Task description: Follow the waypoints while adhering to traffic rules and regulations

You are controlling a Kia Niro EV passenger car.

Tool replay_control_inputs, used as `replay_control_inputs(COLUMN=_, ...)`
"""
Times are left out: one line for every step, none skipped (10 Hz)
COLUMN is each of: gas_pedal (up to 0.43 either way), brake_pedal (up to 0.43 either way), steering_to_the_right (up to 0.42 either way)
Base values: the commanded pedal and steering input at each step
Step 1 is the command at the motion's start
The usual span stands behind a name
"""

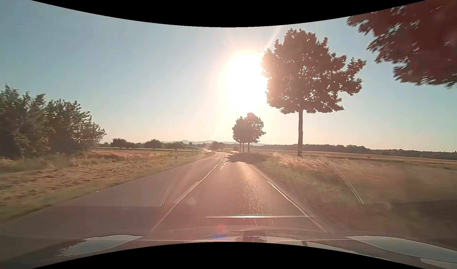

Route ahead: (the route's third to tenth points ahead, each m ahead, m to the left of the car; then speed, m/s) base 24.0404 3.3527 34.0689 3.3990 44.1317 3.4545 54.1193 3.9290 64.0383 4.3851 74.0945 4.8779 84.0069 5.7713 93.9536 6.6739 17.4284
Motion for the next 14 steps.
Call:
replay_control_inputs(gas_pedal=0.118, brake_pedal=0.000, steering_to_the_right=-0.002)
replay_control_inputs(gas_pedal=0.118, brake_pedal=0.000, steering_to_the_right=-0.001)
replay_control_inputs(gas_pedal=0.118, brake_pedal=0.000, steering_to_the_right=-0.001)
replay_control_inputs(gas_pedal=0.118, brake_pedal=0.000, steering_to_the_right=-0.002)
replay_control_inputs(gas_pedal=0.110, brake_pedal=0.000, steering_to_the_right=-0.002)
replay_control_inputs(gas_pedal=0.110, brake_pedal=0.000, steering_to_the_right=-0.002)
replay_control_inputs(gas_pedal=0.110, brake_pedal=0.000, steering_to_the_right=-0.001)
replay_control_inputs(gas_pedal=0.110, brake_pedal=0.000, steering_to_the_right=-0.002)
replay_control_inputs(gas_pedal=0.098, brake_pedal=0.000, steering_to_the_right=-0.001)
replay_control_inputs(gas_pedal=0.087, brake_pedal=0.000, steering_to_the_right=-0.001)
replay_control_inputs(gas_pedal=0.087, brake_pedal=0.000, steering_to_the_right=-0.002)
replay_control_inputs(gas_pedal=0.087, brake_pedal=0.000, steering_to_the_right=-0.001)
replay_control_inputs(gas_pedal=0.087, brake_pedal=0.000, steering_to_the_right=-0.002)
replay_control_inputs(gas_pedal=0.087, brake_pedal=0.000, steering_to_the_right=-0.001)
